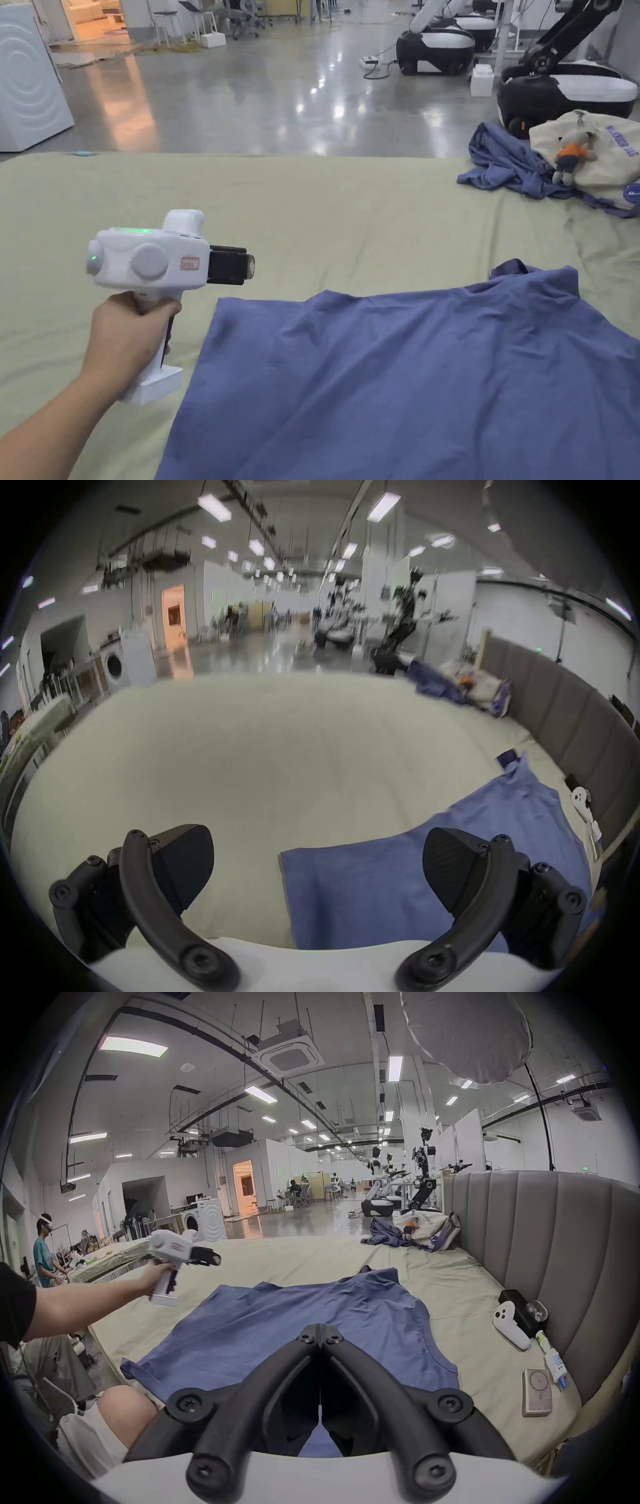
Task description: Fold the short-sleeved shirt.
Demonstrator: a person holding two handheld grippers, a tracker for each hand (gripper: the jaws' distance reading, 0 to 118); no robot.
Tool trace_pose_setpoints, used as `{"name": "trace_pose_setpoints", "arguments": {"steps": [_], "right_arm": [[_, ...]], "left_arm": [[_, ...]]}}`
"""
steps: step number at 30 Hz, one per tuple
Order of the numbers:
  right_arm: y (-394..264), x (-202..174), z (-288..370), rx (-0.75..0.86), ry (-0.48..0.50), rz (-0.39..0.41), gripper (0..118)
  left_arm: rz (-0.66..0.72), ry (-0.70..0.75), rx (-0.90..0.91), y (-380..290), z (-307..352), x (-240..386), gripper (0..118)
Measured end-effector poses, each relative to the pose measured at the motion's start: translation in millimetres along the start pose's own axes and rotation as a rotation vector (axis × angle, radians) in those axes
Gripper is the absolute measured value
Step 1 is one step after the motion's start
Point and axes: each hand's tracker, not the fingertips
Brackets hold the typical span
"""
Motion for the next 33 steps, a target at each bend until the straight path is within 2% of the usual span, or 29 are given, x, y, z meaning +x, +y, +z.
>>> {"name": "trace_pose_setpoints", "arguments": {"steps": [2, 6, 14, 16, 17, 18, 19, 20, 21, 26, 27, 28, 29, 30, 31, 33], "right_arm": [[1, 0, -2, -0.006, 0.001, 0.000, 2], [2, 3, -9, -0.030, -0.002, -0.002, 2], [-4, 8, -13, -0.074, -0.013, -0.005, 2], [-6, 10, -13, -0.079, -0.016, -0.008, 2], [-6, 10, -14, -0.083, -0.019, -0.007, 2], [-7, 10, -15, -0.086, -0.023, -0.008, 2], [-8, 11, -15, -0.087, -0.022, -0.009, 2], [-9, 12, -15, -0.089, -0.020, -0.010, 2], [-9, 12, -16, -0.092, -0.020, -0.010, 2], [-2, 21, -24, -0.088, -0.033, 0.000, 2], [2, 28, -30, -0.085, -0.048, 0.013, 8], [9, 36, -38, -0.076, -0.066, 0.028, 31], [17, 44, -49, -0.068, -0.083, 0.045, 63], [27, 54, -66, -0.076, -0.082, 0.049, 104], [39, 65, -87, -0.091, -0.081, 0.053, 117], [60, 84, -130, -0.083, -0.080, 0.067, 118]], "left_arm": [[0.028, 0.039, -0.061, 9, -23, 0, 118], [-0.021, 0.079, -0.115, 6, -44, 8, 118], [0.007, 0.005, -0.183, 0, -63, 9, 118], [-0.057, 0.008, -0.203, -6, -66, 19, 93], [-0.128, 0.098, -0.181, -11, -65, 28, 82], [-0.167, 0.102, -0.135, -14, -53, 35, 70], [-0.164, 0.044, -0.128, -12, -49, 35, 48], [-0.152, 0.036, -0.141, -11, -48, 39, 14], [-0.194, 0.098, -0.113, -13, -45, 43, 6], [-0.216, 0.053, -0.091, -15, -20, 49, 6], [-0.221, 0.066, -0.062, -16, -14, 49, 6], [-0.221, 0.076, -0.065, -14, -11, 48, 6], [-0.213, 0.070, -0.057, -13, -8, 45, 6], [-0.188, 0.046, -0.050, -17, 7, 48, 6], [-0.170, 0.036, -0.050, -16, 11, 47, 6], [-0.167, 0.031, -0.048, -16, 15, 47, 6]]}}
